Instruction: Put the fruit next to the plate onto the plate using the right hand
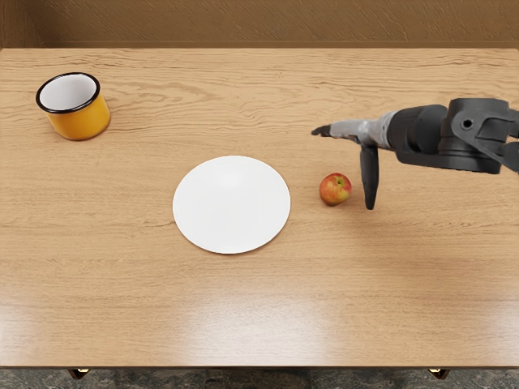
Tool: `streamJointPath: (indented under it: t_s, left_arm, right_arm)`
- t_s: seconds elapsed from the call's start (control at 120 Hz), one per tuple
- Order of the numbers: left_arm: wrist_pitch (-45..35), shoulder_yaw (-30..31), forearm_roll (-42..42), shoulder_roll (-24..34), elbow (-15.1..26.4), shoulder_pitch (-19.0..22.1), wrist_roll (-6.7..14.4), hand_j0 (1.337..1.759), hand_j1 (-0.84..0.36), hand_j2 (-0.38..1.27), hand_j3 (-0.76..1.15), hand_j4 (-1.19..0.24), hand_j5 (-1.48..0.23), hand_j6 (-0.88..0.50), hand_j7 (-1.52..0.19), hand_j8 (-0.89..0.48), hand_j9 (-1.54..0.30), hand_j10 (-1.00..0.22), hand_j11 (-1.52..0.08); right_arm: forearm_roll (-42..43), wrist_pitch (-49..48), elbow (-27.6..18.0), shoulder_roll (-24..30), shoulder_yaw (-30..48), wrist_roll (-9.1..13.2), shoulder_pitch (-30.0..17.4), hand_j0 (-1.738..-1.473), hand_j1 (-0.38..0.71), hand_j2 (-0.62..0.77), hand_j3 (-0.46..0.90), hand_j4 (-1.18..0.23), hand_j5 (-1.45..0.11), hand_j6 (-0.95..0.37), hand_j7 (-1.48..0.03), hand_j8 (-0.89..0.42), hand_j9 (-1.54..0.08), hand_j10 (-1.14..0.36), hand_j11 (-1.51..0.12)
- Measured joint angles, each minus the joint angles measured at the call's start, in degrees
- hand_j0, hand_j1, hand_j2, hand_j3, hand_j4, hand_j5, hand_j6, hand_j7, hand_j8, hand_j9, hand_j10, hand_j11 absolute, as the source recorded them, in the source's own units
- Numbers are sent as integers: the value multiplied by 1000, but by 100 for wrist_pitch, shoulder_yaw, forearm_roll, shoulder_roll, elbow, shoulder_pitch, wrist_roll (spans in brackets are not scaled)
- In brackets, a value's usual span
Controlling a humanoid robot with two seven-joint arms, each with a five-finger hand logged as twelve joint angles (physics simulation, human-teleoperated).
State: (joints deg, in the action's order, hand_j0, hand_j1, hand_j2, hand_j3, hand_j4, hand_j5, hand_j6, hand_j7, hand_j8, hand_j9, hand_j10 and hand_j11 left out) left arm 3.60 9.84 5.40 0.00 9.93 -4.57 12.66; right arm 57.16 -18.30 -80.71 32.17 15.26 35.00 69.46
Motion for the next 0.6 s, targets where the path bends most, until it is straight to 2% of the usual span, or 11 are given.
streamJointPath:
  t_s: [0.375, 0.6]
  left_arm:
    - [0, 0, -2, 0, 0, 0, 0, 1658, 349, 0, 0, 0, 0, 0, 0, 0, 0, 0, 0]
    - [0, 0, -2, 0, 0, 0, 0, 1658, 349, 0, 0, 0, 0, 0, 0, 0, 0, 0, 0]
  right_arm:
    - [756, 597, 16, -322, -5, 0, -529, -1658, -196, -24, 0, -131, -167, -133, -167, -132, -167, -131, -167]
    - [1201, 977, 12, -415, -4, 0, -801, -1658, -160, -30, 0, -162, -207, -163, -206, -162, -206, -161, -206]
